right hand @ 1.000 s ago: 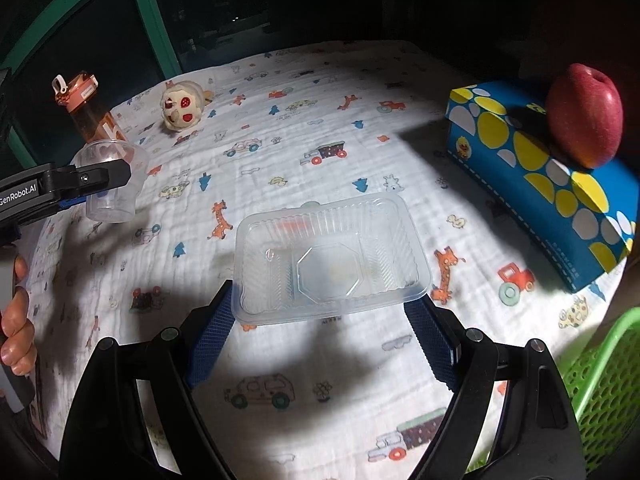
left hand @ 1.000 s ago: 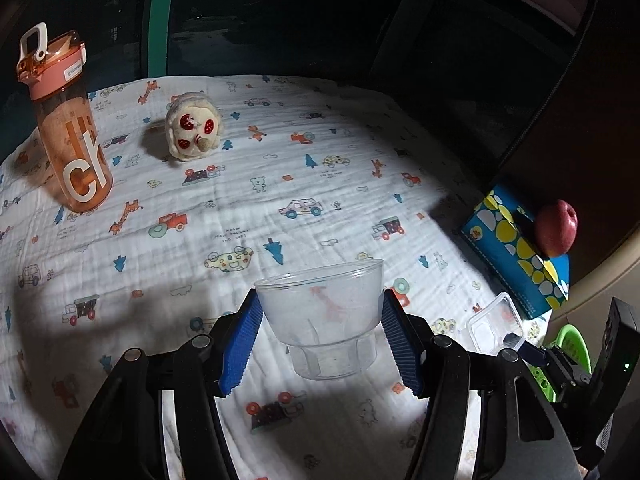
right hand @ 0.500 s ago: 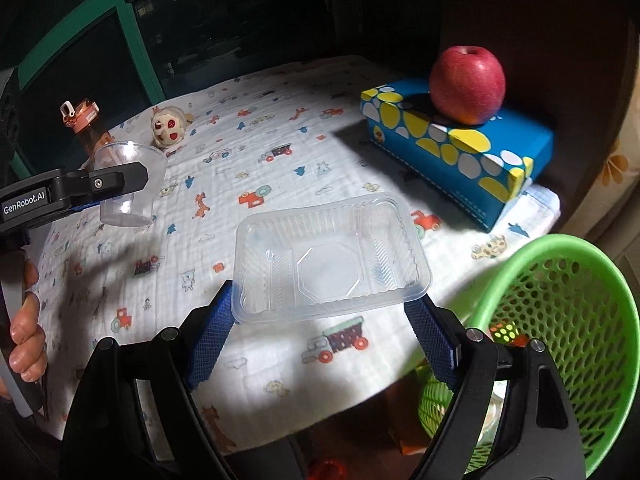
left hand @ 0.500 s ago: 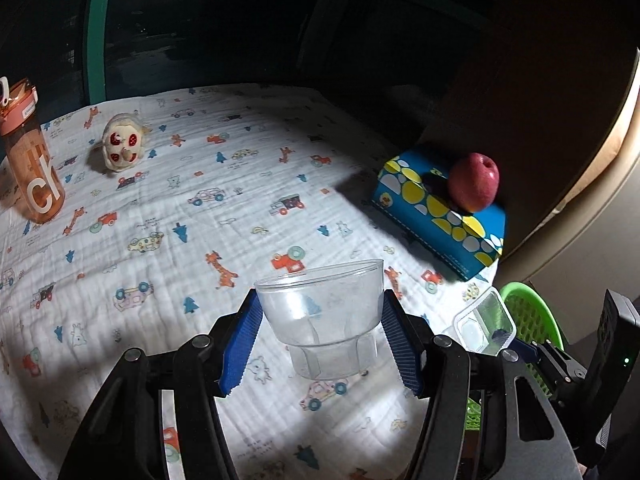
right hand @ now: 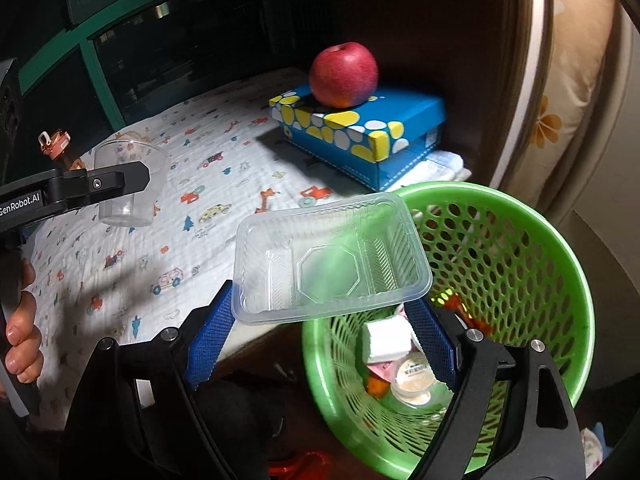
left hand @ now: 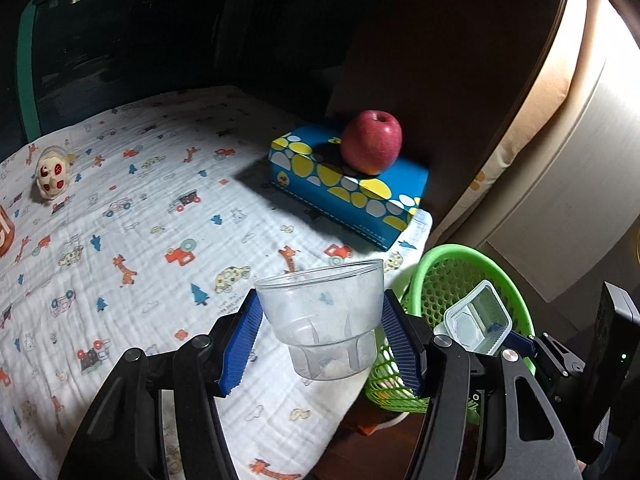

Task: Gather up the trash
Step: 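Lift and carry the clear cup and clear tray to the green basket with both tools, then open both tools over the basket, dropping the clear tray and clear cup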

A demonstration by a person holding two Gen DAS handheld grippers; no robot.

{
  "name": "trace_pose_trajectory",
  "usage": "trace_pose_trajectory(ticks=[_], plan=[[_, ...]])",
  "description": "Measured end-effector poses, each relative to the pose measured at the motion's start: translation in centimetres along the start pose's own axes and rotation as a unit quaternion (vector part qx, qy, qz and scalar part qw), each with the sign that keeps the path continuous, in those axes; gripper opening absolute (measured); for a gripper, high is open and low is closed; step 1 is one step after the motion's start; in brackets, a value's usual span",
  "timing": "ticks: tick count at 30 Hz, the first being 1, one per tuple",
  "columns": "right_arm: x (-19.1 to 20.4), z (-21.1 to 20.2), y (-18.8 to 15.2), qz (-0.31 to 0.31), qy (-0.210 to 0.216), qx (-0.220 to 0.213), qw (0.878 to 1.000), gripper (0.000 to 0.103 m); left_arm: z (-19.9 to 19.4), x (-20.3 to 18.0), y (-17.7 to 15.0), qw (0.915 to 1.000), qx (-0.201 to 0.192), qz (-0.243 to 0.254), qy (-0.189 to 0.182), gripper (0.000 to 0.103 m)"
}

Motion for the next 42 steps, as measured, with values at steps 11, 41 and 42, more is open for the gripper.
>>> trace_pose_trajectory(ticks=[11, 41, 42], plan=[[-6.2, -1.6, -2.3, 0.052, -0.036, -0.003, 0.998, 0.083, 1.9, -6.6, 0.1, 0.998, 0.014, 0.058, -0.023, 0.058], [-12.2, -4.6, -6.1, 0.109, -0.064, -0.01, 0.992, 0.087, 6.1, -15.5, -0.6, 0.9877, 0.059, 0.13, -0.063, 0.059], [-12.3, -4.7, -6.3, 0.111, -0.064, -0.011, 0.992, 0.087, 6.2, -15.6, -0.6, 0.9875, 0.061, 0.131, -0.064, 0.059]])
Point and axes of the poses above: each gripper's, at about its wrist camera, not at the fingertips, and z roughly the way its jaws point, x to its left, y to its top, the point moved 4 cm from there along z, roughly the way its jaws point, and after that the axes turned 10 degrees about x, right-handed, at the moved point
